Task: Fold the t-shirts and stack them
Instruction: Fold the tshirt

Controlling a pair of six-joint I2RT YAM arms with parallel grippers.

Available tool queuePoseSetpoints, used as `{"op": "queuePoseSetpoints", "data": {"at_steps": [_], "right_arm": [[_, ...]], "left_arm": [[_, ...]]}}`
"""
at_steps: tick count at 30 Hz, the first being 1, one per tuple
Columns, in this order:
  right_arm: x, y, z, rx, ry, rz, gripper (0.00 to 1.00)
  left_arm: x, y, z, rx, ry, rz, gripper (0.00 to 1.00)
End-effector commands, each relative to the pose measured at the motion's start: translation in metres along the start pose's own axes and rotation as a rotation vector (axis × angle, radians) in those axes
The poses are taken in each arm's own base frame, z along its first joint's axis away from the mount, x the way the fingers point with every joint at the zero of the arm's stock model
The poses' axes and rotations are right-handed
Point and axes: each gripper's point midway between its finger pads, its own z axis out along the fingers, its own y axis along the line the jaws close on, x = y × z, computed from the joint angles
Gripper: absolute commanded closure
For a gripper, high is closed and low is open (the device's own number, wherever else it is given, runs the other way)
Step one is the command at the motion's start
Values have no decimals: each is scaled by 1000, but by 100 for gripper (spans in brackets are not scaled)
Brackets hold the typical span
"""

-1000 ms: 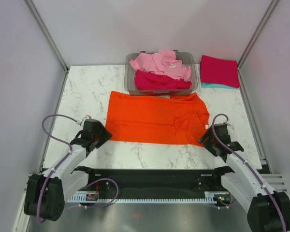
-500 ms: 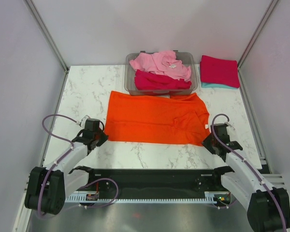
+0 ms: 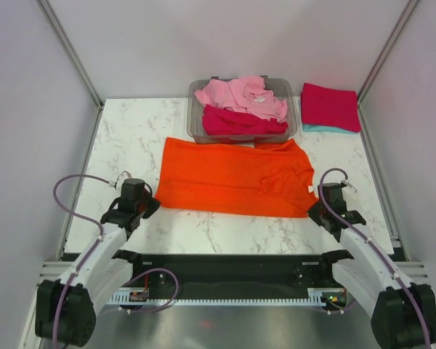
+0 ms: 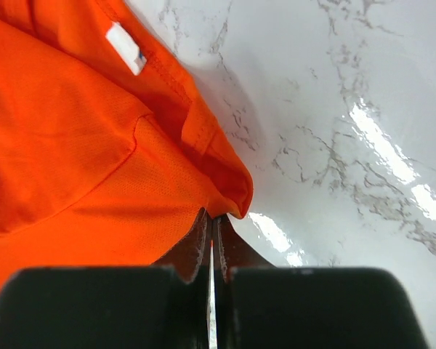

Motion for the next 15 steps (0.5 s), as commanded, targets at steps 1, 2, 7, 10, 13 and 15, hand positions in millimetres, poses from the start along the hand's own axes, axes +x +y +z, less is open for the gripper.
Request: {"op": "queuePoseSetpoints", "data": {"at_steps": [1, 2, 7, 10, 13, 15], "right_arm": [[-22, 3, -21, 0, -70, 34, 100], [-26, 4, -27, -11, -85, 38, 100], [-32, -5, -47, 21, -95, 21, 100], [-28, -3, -56, -14, -84, 46, 100], [-28, 4, -70, -72, -81, 84, 99], [-32, 3, -79, -75, -93, 84, 97]], "left_arm": [[-12, -14, -23, 52, -27, -63, 98], [-8, -10, -27, 44, -11, -64, 98], [2, 1, -43, 43, 3, -92, 98], [12, -4, -53, 98, 38, -135, 98], [20, -9, -62, 136, 76, -174, 98], [27, -13, -69, 155, 117, -192, 98]]}}
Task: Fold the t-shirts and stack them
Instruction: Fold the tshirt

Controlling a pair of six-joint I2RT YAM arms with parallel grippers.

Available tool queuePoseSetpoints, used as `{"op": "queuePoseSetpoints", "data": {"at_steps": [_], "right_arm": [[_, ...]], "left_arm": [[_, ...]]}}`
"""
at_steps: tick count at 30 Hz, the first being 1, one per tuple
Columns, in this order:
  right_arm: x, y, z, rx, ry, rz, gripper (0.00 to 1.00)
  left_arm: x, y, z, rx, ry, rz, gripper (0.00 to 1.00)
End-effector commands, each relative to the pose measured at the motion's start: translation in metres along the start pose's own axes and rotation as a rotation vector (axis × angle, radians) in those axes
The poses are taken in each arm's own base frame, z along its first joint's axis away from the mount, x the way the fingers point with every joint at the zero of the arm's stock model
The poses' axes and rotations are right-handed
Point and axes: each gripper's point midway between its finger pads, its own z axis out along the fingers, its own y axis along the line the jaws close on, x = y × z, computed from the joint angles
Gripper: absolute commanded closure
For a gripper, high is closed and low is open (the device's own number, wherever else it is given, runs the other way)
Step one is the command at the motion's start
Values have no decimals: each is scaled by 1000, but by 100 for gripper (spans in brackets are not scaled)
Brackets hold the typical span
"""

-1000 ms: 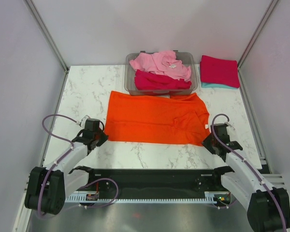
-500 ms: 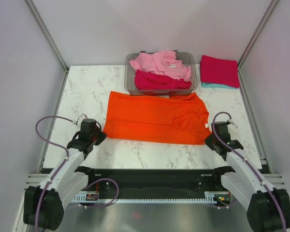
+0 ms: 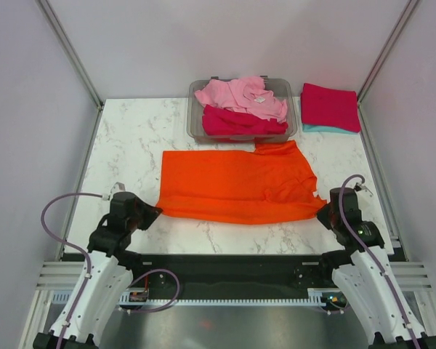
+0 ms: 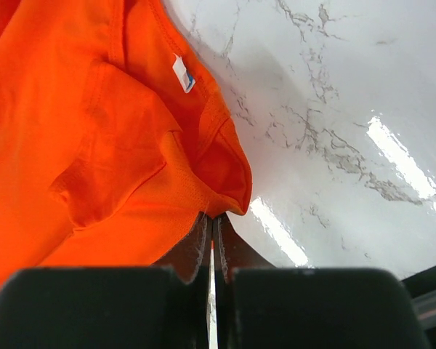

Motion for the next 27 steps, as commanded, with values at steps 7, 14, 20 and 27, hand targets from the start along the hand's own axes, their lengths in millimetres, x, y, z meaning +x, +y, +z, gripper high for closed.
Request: {"op": "queuePoseSetpoints", "data": {"at_steps": [7, 14, 20, 27], "right_arm": [[-9, -4, -35, -14, -17, 40, 95], [-12, -3, -51, -58, -35, 69, 89], [-22, -2, -68, -68, -60, 59, 78], [-33, 1, -90, -109, -96, 60, 13]], "left_arm": [[17, -8, -39, 30, 98, -108, 98], [24, 1, -66, 34, 105, -106, 98], [22, -3, -83, 83, 84, -85, 95], [15, -14, -109, 114, 85, 0, 53]]}}
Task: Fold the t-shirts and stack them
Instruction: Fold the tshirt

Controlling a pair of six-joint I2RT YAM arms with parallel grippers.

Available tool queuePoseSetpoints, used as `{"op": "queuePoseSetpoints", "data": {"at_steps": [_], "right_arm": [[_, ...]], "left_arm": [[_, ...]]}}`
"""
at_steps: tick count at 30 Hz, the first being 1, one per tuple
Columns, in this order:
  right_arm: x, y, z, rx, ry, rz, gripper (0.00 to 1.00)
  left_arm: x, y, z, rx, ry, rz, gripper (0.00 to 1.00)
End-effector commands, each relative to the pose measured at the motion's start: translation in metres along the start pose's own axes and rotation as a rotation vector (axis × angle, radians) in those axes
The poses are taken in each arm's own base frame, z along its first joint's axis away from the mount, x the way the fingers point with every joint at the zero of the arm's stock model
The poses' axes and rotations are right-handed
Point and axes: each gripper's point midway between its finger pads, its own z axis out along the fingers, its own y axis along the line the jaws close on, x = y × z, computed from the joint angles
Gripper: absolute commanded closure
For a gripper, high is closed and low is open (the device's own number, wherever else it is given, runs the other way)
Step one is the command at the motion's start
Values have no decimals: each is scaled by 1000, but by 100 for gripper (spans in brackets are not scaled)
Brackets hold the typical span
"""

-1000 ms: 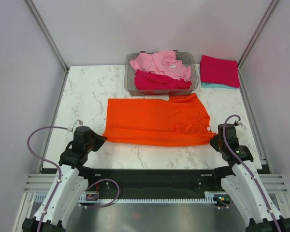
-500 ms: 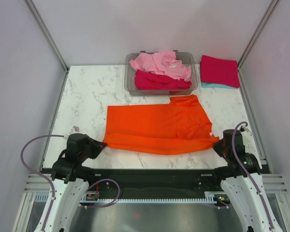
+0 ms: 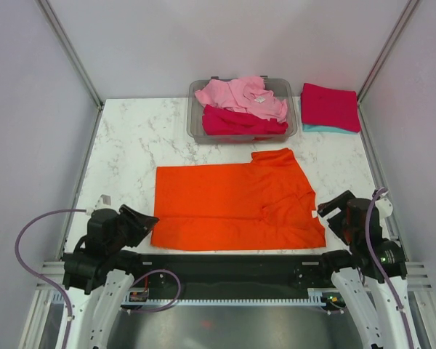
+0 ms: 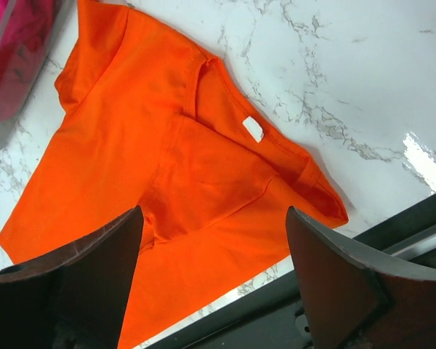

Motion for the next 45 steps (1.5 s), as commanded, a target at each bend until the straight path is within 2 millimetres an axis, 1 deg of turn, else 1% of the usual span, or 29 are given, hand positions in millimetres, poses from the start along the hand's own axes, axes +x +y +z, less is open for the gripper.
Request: {"op": "queuePoseSetpoints", "data": {"at_steps": [1, 2, 4, 5, 9, 10, 11, 12, 13, 14, 15, 16, 17, 18, 19, 20, 21, 22, 23, 25, 26, 28, 29, 31, 34, 39, 42, 43, 45], "right_arm": [[-15, 5, -19, -25, -45, 1, 12], [-18, 7, -21, -29, -55, 0, 11], [-27, 20, -28, -75, -68, -30, 11], [-34, 37, -28, -137, -87, -44, 11], [-19, 91, 4, -298, 43, -171, 11], [-5, 98, 25, -282, 143, -233, 11], [-15, 118, 32, -318, 123, -253, 11], [-17, 125, 43, -309, 133, -285, 11], [-13, 127, 67, -254, 178, -314, 12], [-30, 146, 73, -279, 130, -362, 12], [-36, 152, 83, -267, 119, -384, 13], [-34, 155, 108, -224, 144, -413, 13], [-49, 171, 114, -238, 110, -468, 14], [-55, 175, 126, -214, 95, -491, 14], [-49, 174, 154, -169, 131, -525, 16], [-62, 189, 163, -181, 103, -565, 17], [-63, 193, 176, -169, 107, -590, 18], [-52, 186, 202, -128, 153, -617, 21], [-61, 200, 211, -141, 133, -629, 23], [-48, 193, 245, -107, 178, -686, 27], [-55, 204, 252, -122, 154, -696, 30], [-45, 199, 277, -110, 177, -725, 36], [-47, 203, 283, -116, 171, -731, 37], [-39, 195, 301, -89, 184, -760, 40], [-32, 189, 314, -82, 194, -773, 43], [-14, 174, 319, -92, 228, -764, 47], [-5, 168, 320, -105, 245, -762, 55], [-2, 167, 321, -112, 250, -761, 63], [6, 161, 320, -115, 271, -759, 69]], "left_arm": [[-1, -7, -22, 11, 9, 58, 49], [-5, -12, -30, 28, -6, 81, 43], [-11, -14, -38, 22, -31, 103, 42], [-18, -21, -45, 35, -59, 124, 41], [-44, -47, -46, 74, -136, 216, 42], [-52, -50, -43, 62, -166, 235, 43], [-60, -58, -39, 74, -190, 276, 43], [-64, -60, -34, 67, -196, 292, 43], [-69, -59, -25, 28, -194, 307, 43], [-75, -62, -21, 23, -213, 337, 44], [-79, -61, -16, 7, -219, 349, 44], [-83, -57, -7, -29, -224, 359, 44], [-85, -56, -2, -38, -228, 381, 44], [-90, -62, 3, -21, -246, 392, 44], [-89, -59, 13, -39, -230, 410, 44], [-91, -59, 19, -46, -229, 437, 44], [-95, -65, 24, -31, -244, 452, 44], [-97, -65, 30, -38, -239, 467, 44], [-98, -63, 42, -71, -212, 502, 44], [-105, -70, 48, -81, -207, 537, 44], [-105, -66, 58, -117, -175, 564, 46], [-106, -65, 65, -130, -166, 575, 47], [-105, -64, 68, -130, -156, 575, 47], [-99, -65, 71, -103, -133, 570, 47], [-102, -65, 66, -97, -159, 570, 47], [-101, -65, 70, -91, -158, 567, 47], [-98, -64, 76, -94, -122, 565, 47], [-97, -64, 76, -91, -115, 567, 47], [-97, -64, 76, -89, -118, 566, 47]]}}
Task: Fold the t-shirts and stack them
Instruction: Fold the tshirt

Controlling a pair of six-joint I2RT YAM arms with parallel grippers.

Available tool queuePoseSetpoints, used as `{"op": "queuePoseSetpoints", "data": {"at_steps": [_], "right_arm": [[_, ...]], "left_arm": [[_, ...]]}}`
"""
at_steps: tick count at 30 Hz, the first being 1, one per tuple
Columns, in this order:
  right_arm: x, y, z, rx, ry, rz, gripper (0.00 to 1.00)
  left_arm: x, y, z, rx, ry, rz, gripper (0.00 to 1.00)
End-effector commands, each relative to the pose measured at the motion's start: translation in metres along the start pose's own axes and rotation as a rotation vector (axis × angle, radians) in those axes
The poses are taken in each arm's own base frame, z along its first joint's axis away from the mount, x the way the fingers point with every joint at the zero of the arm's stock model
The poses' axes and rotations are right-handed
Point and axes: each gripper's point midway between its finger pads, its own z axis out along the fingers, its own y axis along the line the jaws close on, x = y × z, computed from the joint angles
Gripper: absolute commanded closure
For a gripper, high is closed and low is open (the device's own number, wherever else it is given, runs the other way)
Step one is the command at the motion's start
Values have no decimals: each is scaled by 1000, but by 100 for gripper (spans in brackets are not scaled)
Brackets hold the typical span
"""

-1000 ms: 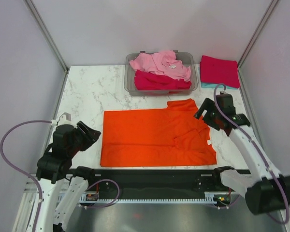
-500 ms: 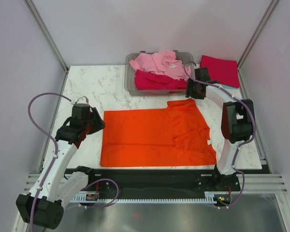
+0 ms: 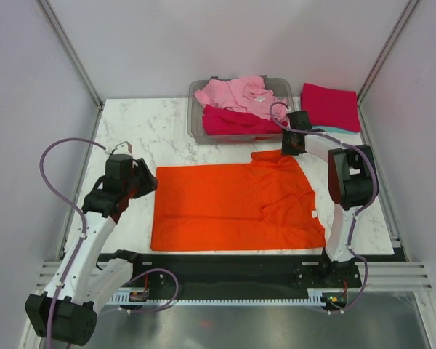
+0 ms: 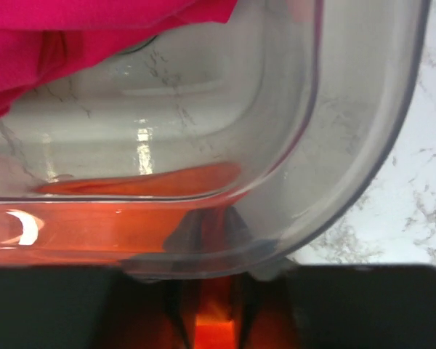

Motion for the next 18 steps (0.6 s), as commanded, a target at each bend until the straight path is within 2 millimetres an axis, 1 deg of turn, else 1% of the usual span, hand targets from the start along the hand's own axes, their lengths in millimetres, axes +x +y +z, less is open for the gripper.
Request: {"op": "queuePoseSetpoints", "data": {"at_steps": [1, 2, 3, 4, 5, 6, 8, 9, 10, 11, 12, 13, 15, 16, 17, 18], "right_arm": [[-2, 2, 3, -29, -42, 6, 76], [8, 6, 4, -57, -20, 10, 81], [7, 7, -1, -63, -31, 16, 84], [6, 9, -3, -70, -43, 23, 96], [9, 8, -6, -71, -41, 26, 100], [1, 10, -15, -76, -68, 29, 100], [-5, 11, -25, -85, -90, 34, 100], [-15, 14, -36, -97, -118, 31, 100], [-19, 16, -43, -105, -127, 26, 100], [-26, 18, -50, -112, -144, 22, 100], [-35, 20, -60, -120, -167, 20, 100], [-37, 20, -67, -124, -173, 19, 100], [-48, 26, -82, -144, -208, 8, 99], [-49, 27, -87, -154, -211, 4, 99], [-50, 31, -92, -172, -216, -7, 98], [-53, 32, -100, -180, -232, -8, 98]], "left_arm": [[-8, -4, -1, 30, -32, 37, 47], [-9, -4, -2, 30, -41, 35, 47], [-9, -4, -3, 31, -44, 35, 47], [-8, -3, -2, 28, -42, 32, 47], [-7, -3, -2, 28, -40, 31, 47], [-7, -3, -2, 30, -41, 29, 47], [-8, -2, 0, 17, -36, 31, 47], [-13, -2, 3, 4, -34, 33, 47], [-16, 1, 5, -24, -34, 38, 47], [-20, 2, 8, -40, -32, 44, 43], [-18, 6, 20, -82, 1, 51, 37], [-29, 5, 23, -100, -9, 48, 34], [-33, 7, 40, -118, 35, 84, 34], [-32, 6, 58, -132, 91, 97, 34], [-31, 13, 70, -154, 128, 108, 35], [-38, 11, 78, -151, 141, 104, 35]]}}
